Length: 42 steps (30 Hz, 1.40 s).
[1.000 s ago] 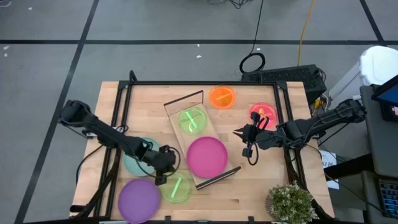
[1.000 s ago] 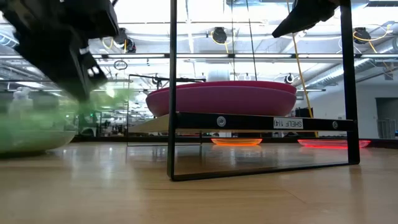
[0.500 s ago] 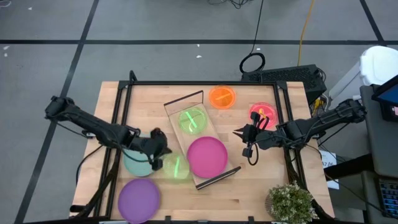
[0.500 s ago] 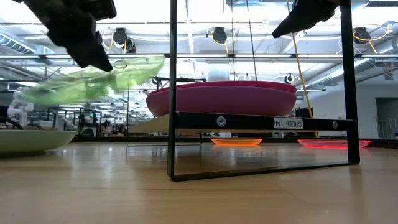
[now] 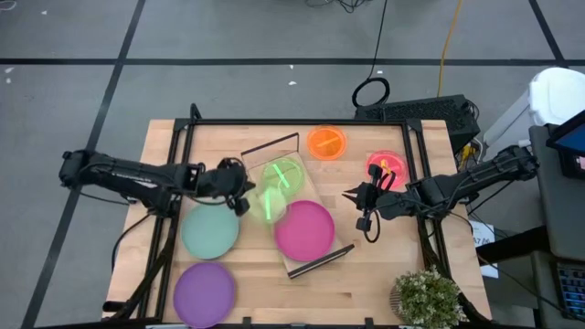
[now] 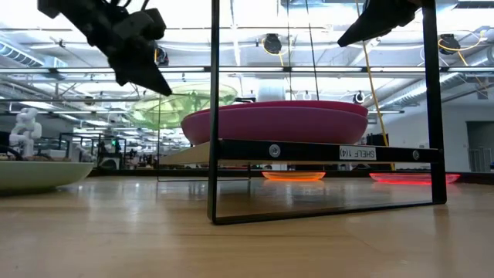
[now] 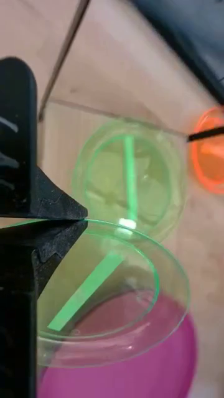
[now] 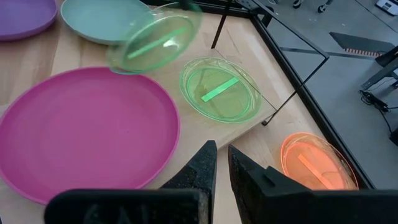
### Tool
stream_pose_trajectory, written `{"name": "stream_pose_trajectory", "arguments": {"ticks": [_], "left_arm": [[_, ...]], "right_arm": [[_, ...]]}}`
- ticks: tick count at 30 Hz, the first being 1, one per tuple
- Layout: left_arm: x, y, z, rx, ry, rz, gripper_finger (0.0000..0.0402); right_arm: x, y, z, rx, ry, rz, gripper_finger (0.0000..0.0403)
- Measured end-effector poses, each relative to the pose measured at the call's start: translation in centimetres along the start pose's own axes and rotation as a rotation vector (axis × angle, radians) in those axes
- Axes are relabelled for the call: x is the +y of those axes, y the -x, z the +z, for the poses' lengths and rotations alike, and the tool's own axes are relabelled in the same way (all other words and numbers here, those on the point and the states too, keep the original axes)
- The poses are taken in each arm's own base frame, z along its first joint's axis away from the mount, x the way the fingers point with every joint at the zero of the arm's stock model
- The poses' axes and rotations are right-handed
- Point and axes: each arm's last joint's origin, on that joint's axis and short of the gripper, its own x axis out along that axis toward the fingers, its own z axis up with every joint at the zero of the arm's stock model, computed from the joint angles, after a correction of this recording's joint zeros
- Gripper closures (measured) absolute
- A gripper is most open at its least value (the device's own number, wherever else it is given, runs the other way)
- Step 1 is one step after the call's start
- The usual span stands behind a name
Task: Place and stack plates onto a shelf
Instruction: Stack the yellow green plate on the yellow green plate on the shelf
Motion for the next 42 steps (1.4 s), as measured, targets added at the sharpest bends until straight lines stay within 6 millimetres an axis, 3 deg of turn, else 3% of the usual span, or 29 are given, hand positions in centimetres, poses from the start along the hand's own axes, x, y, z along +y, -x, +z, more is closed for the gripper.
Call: {"name": "stream_pose_trajectory", "arguments": {"ticks": [12,16,26,36,42], "left_arm": [[3.2,-0.8,2.5,-0.164,0.14,0.086,0.0399],[3.5,-1.1,2.6,-0.168,0.223,0.092,0.0399],[3.2,-4.4,2.6,-0.159,0.243,0.085,0.0399],[5.2,-4.7,2.8,-0.16,0.305,0.147,0.0399],[5.3,-5.5,2.6,-0.13,0.282,0.157,0.0399]], "right_arm": [[0.0,0.0,0.0,-0.001,0.0,-0.004,0.0376],[0.0,0.0,0.0,-0.001,0.0,-0.004,0.0376],[0.0,0.0,0.0,-0.001,0.0,-0.004,0.0376],[0.0,0.0,0.0,-0.001,0.0,-0.004,0.0376],[0.0,0.0,0.0,0.0,0.0,-0.004,0.0376]]}}
